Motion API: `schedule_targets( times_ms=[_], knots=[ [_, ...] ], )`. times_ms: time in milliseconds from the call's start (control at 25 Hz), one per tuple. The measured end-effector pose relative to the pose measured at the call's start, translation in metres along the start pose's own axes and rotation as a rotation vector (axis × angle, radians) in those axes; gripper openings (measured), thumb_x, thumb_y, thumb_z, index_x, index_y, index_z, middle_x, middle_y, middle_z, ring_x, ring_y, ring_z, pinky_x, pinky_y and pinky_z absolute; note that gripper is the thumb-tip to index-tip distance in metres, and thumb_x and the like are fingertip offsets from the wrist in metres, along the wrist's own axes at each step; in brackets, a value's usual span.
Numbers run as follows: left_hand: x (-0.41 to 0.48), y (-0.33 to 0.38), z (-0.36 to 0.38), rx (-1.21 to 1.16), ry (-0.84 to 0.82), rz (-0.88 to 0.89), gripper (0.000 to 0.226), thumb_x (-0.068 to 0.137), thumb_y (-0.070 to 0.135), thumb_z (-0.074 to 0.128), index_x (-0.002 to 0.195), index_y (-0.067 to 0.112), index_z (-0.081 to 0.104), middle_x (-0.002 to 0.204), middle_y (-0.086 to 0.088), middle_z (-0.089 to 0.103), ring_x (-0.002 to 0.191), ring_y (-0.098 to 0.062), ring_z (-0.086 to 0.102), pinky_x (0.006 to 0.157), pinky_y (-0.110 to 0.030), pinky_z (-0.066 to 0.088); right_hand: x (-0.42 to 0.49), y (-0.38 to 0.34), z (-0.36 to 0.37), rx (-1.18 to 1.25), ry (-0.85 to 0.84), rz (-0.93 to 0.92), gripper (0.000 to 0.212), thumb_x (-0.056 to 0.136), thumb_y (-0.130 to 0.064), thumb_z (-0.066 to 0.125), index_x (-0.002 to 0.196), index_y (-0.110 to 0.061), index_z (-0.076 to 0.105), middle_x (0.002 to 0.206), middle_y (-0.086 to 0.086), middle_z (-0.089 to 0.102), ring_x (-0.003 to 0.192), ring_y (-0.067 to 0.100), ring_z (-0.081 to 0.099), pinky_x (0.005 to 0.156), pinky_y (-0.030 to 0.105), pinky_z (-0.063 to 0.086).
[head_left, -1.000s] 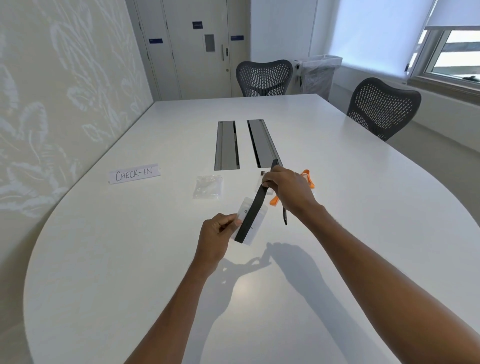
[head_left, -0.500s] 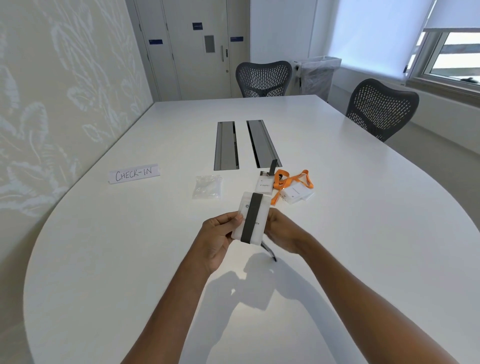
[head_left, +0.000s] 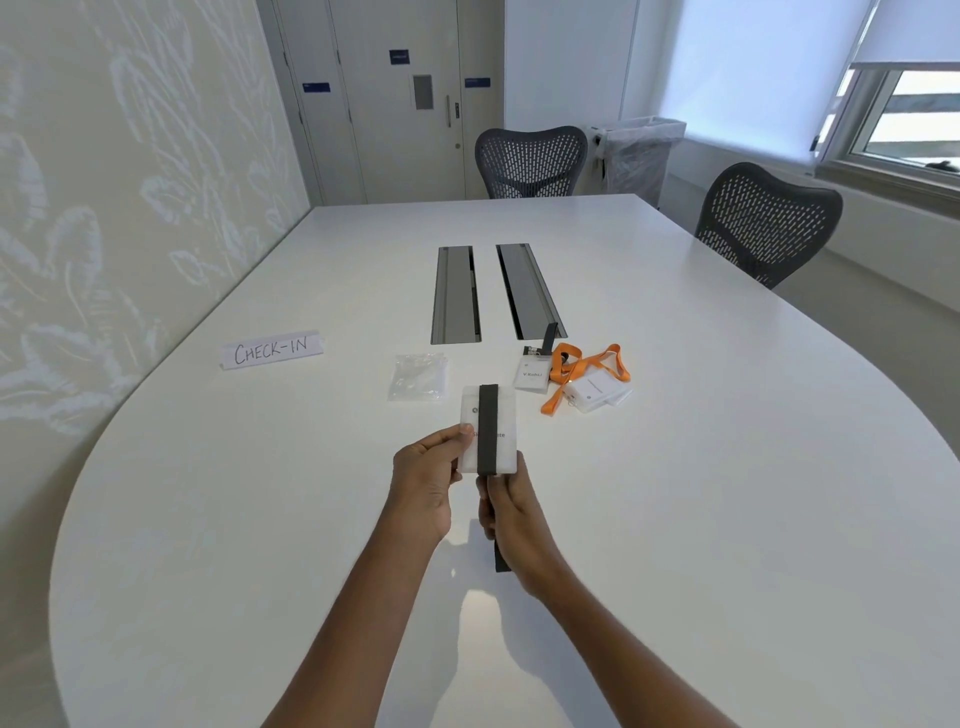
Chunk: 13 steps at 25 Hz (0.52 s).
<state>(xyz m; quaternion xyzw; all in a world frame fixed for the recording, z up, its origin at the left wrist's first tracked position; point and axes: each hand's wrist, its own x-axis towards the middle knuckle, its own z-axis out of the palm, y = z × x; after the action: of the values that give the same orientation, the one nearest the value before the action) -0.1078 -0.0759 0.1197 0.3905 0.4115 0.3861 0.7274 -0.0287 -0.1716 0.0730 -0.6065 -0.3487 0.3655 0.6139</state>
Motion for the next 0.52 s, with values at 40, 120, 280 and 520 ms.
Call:
schedule_targets(
  times_ms=[40,120,280,520],
  knots=[
    [0.002,-0.002,0.000,-0.001,0.024,-0.003,0.009,0.088,0.006,0.079,0.096,0.010,0.081,0.102,-0.009,0.081,0.092,-0.025,0.066,0.075,-0.030,0.048,-0.003,0.002,0.005,-0.056,0.024,-0.029,0.017,0.114,-0.023,0.035,0.116,-0.019,0.052,0.083,0.006,0.051,0.066,0.013,0.046,0.059,0.029,0.043],
    [0.003,-0.005,-0.001,-0.014,0.051,0.004,0.008,0.088,0.007,0.080,0.096,0.009,0.081,0.104,-0.013,0.081,0.092,-0.027,0.065,0.076,-0.033,0.049,-0.009,0.002,0.011,-0.133,0.043,-0.033,0.024,0.114,-0.021,0.034,0.108,-0.018,0.058,0.079,0.002,0.057,0.066,0.013,0.050,0.059,0.026,0.044],
    [-0.001,-0.005,0.002,0.059,0.125,0.088,0.008,0.092,0.011,0.078,0.099,0.010,0.079,0.100,-0.004,0.079,0.083,-0.014,0.064,0.068,-0.022,0.052,-0.022,-0.007,0.012,-0.123,0.073,0.000,0.033,0.114,-0.024,0.037,0.098,-0.010,0.062,0.065,0.002,0.059,0.052,0.013,0.053,0.052,0.026,0.047],
    [-0.005,-0.025,-0.003,0.288,0.172,0.275,0.014,0.092,0.020,0.080,0.105,0.016,0.082,0.095,0.011,0.081,0.098,-0.006,0.074,0.089,-0.025,0.056,-0.019,-0.028,0.005,0.085,0.036,0.313,0.039,0.114,-0.019,0.035,0.106,0.002,0.067,0.072,0.009,0.067,0.054,0.015,0.058,0.055,0.027,0.052]
  ],
)
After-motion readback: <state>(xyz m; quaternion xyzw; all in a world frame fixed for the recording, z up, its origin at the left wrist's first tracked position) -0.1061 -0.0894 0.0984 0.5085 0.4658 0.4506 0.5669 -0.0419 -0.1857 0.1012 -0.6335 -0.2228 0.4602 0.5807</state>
